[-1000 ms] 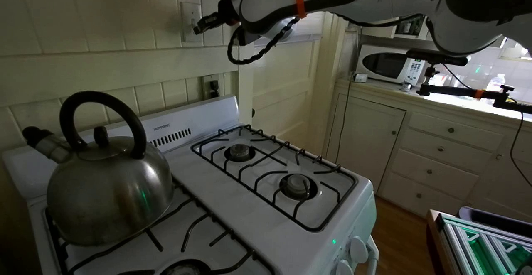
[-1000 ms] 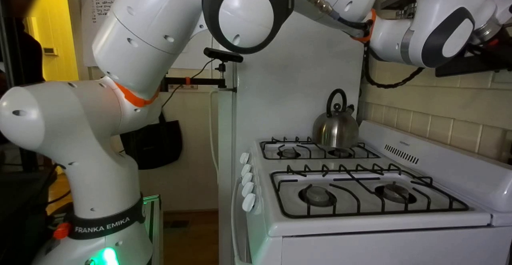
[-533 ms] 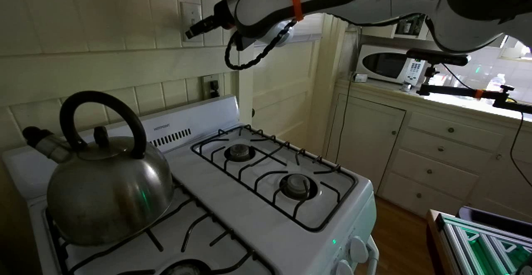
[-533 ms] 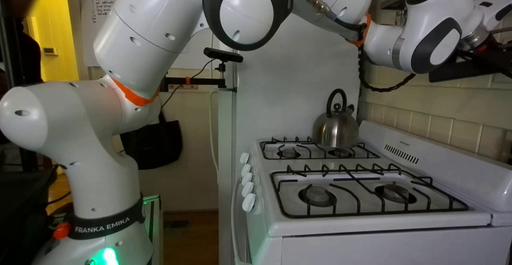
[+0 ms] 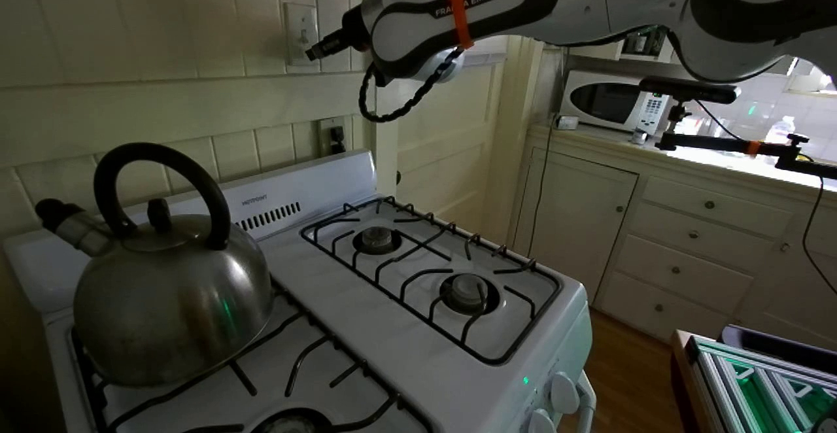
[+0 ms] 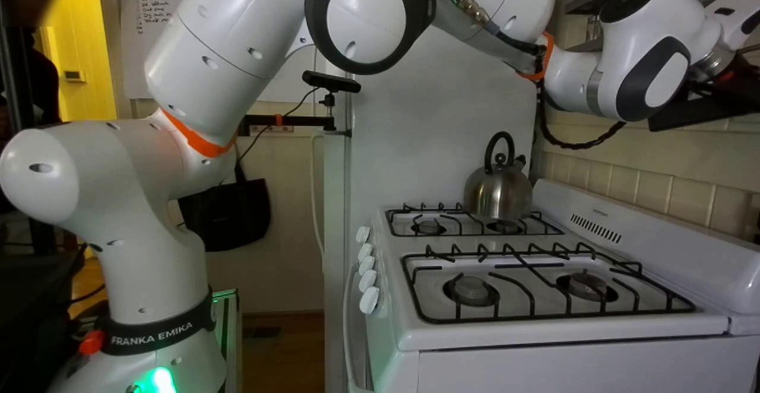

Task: Push the switch up

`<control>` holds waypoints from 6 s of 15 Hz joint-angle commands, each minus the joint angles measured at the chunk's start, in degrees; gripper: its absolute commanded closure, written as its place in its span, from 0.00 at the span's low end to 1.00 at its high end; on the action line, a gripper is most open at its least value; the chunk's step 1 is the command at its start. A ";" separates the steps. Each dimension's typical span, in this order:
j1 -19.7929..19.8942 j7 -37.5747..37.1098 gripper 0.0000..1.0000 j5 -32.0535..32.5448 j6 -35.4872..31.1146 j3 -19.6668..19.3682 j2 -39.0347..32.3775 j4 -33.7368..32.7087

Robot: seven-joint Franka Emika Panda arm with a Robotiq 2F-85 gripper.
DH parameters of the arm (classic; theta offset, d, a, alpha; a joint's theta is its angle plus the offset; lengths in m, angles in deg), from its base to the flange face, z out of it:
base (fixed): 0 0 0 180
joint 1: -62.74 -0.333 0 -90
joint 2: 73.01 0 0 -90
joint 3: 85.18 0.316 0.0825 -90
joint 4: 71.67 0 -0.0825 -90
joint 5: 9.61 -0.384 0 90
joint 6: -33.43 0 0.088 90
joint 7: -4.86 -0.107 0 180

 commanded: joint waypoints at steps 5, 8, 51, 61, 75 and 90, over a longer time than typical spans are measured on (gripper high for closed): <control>-2.09 -0.96 1.00 0.01 -1.23 -1.47 0.16 -0.63; -3.32 -1.45 1.00 0.02 -1.95 -3.20 -0.32 -1.61; -11.08 -19.38 1.00 -0.69 -7.10 -16.68 2.76 -4.67; -0.57 -6.78 1.00 3.34 0.81 -1.44 4.95 -0.43; 14.32 11.05 1.00 1.64 11.74 13.95 7.48 6.11; 26.36 28.04 1.00 -17.92 16.00 20.38 20.22 23.66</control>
